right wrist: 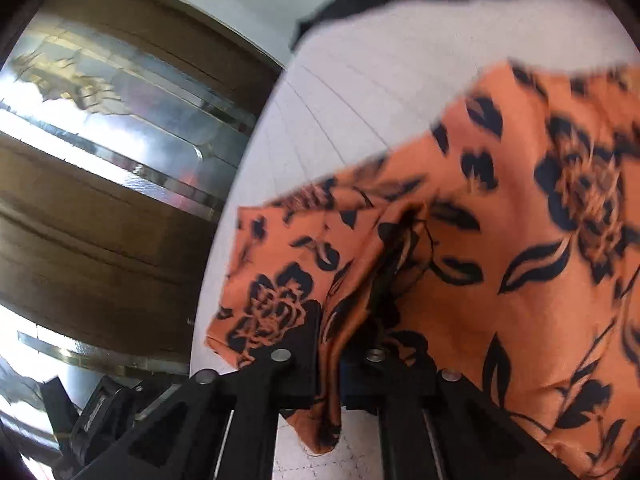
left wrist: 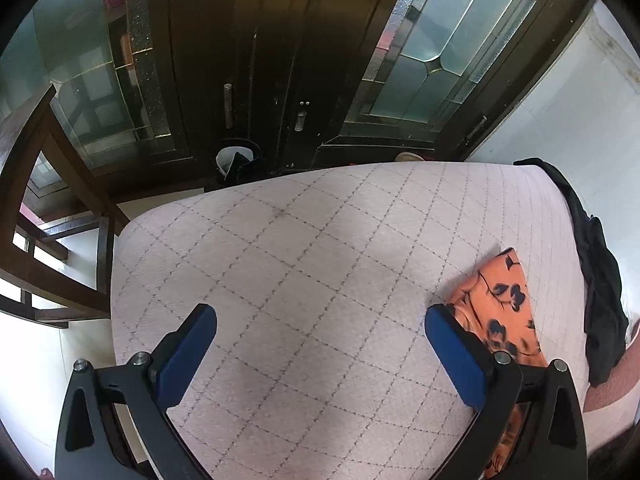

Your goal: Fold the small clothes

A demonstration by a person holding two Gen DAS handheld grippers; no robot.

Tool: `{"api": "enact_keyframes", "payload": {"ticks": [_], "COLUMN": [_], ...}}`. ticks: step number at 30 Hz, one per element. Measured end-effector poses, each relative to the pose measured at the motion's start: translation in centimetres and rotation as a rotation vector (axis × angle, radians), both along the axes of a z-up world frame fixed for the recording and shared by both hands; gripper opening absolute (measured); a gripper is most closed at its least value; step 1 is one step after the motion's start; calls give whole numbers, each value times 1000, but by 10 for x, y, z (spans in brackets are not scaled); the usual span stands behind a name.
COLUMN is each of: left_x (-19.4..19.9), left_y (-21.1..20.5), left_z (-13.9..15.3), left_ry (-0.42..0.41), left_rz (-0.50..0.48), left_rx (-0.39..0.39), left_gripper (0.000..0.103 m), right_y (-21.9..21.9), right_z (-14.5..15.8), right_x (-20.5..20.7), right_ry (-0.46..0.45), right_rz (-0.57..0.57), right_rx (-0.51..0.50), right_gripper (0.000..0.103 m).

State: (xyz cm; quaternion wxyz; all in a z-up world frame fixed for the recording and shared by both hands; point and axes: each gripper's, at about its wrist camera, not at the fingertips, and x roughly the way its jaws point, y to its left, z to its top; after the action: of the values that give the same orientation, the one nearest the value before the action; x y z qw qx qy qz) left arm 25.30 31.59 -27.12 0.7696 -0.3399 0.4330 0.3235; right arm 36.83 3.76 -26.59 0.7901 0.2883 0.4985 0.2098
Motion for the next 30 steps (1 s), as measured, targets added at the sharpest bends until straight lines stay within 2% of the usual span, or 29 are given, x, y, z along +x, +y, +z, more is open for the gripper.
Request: {"api": "enact_keyframes", "payload": {"ticks": [5, 11, 13, 17, 21, 26, 28, 30], "left_x": [7, 28, 34, 46, 52, 48, 48, 48], "left_y": [-15, -64, -85, -141, -202, -251, -264, -276], "left_z": [0, 0, 0, 1, 3, 2, -1, -2], "left_ry": [7, 45, 54, 64, 49, 7, 4, 6], "left_rz": [-32, -178, -231, -370, -557, -707, -749, -782], "left_rx": [19, 80, 106, 169, 260, 322, 345, 381], "left_gripper": [103, 103, 103, 103, 103, 103, 103, 103], "right_y": [-42, -151, -192, -278, -345, -411, -424, -432], "right_z": [51, 108, 115, 107, 82, 47, 29, 18], "right_x": [-23, -60, -73, -94, -122, -163, -168, -167], "right_ry": [-210, -362, -388, -343, -264, -174, -123, -96], "right_rz": [-73, -276, -360, -521, -634, -744, -742, -754], "right_rx": [-58, -150, -218, -316, -404, -399, -373, -406], "right_gripper": [7, 6, 6, 6, 6, 6, 6, 6]}}
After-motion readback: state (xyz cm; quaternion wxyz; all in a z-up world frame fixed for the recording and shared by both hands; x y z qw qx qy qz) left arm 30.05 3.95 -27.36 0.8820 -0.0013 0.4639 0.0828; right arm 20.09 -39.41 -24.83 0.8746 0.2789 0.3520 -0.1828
